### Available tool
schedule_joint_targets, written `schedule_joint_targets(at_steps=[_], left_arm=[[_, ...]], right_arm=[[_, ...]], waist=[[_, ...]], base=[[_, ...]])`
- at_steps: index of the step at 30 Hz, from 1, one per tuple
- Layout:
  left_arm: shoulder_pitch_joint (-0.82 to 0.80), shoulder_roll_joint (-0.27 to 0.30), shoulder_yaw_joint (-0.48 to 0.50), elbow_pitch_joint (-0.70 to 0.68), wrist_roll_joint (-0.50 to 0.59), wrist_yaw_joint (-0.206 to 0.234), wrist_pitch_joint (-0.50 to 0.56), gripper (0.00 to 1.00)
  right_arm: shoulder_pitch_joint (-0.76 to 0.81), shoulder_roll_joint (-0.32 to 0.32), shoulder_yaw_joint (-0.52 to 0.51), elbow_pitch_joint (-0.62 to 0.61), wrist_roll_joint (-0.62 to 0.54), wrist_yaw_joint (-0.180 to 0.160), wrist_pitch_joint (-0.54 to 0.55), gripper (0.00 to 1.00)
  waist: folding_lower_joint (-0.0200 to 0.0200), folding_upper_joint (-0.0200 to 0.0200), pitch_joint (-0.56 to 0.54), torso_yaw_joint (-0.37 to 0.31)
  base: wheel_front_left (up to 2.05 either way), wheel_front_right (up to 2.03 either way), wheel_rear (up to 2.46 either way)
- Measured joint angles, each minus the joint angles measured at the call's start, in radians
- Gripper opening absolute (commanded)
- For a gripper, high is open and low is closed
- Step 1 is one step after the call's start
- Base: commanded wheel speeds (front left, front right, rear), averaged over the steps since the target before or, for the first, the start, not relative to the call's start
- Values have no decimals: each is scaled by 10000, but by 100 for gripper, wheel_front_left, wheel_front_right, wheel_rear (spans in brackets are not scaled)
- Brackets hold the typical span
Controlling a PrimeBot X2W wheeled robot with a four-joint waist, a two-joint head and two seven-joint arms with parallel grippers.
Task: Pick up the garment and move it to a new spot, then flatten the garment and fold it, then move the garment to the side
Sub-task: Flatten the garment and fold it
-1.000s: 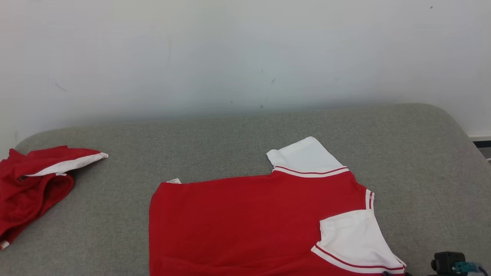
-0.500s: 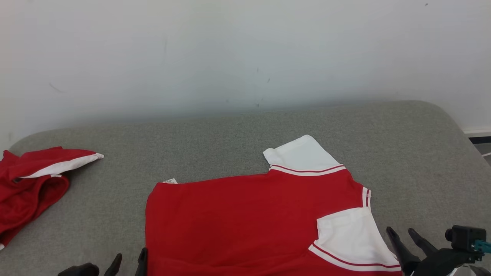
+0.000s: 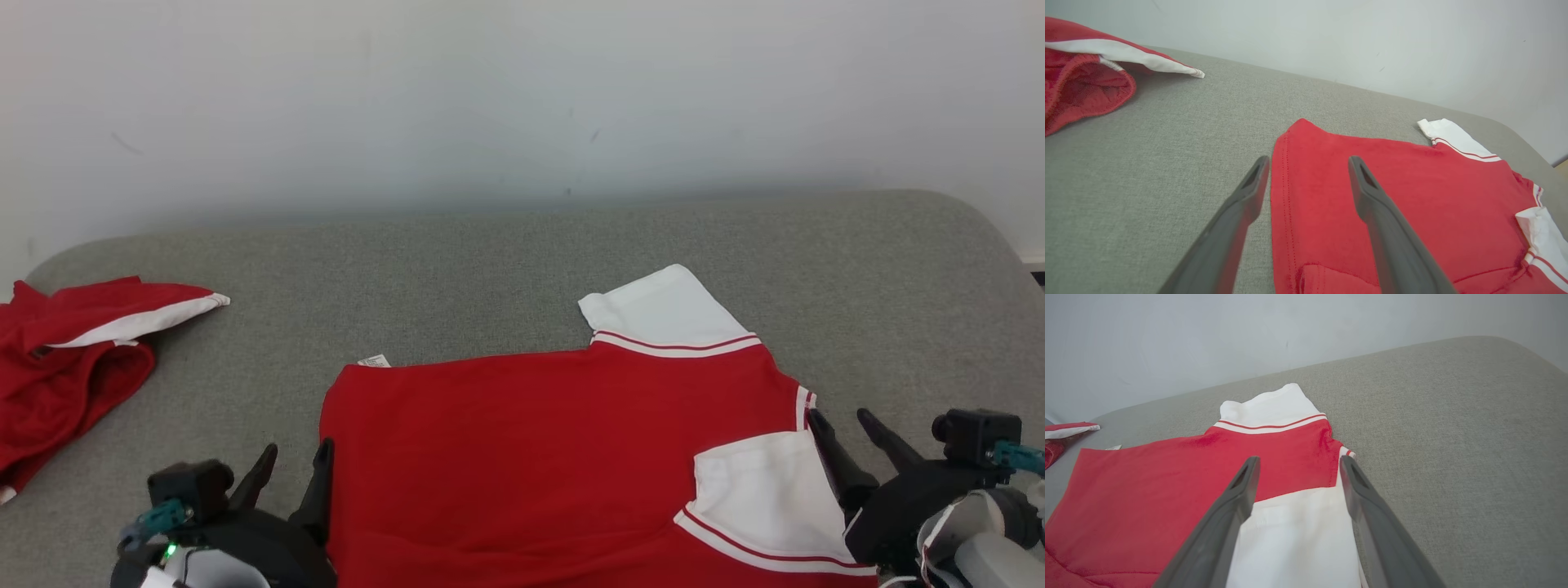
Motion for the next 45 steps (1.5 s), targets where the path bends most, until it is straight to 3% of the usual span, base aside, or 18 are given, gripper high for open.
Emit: schedule_joint_targets(at_steps=[9, 14, 24, 32, 45], left_arm=[[-2339, -198, -171, 1348, -194, -606, 1012, 100], [-3383, -305, -343, 2194, -230, -765, 1538, 100], [-4967, -1053, -550, 3202, -236, -884, 1847, 100], [-6090, -1233, -652, 4268, -79, -711, 1944, 100], [-6772, -1528, -918, 5200, -280, -1139, 2033, 100]], right_arm=[[-2322, -98, 102, 468, -441, -230, 838, 100], [-3845, -109, 224, 1097, -723, -313, 1356, 100], [-6421, -61, 621, 2686, -1306, -316, 2372, 100], [-7662, 263, 1131, 4094, -1808, -215, 2905, 100], [-8474, 458, 1494, 5762, -2240, -123, 3150, 100]], waist=[[1, 0, 772, 186], [2, 1, 1335, 313], [2, 2, 2550, 715], [2, 2, 3471, 1216], [0, 1, 4130, 1757]], base=[[0, 0, 0], [0, 0, 0], [0, 0, 0], [0, 0, 0], [0, 0, 0]])
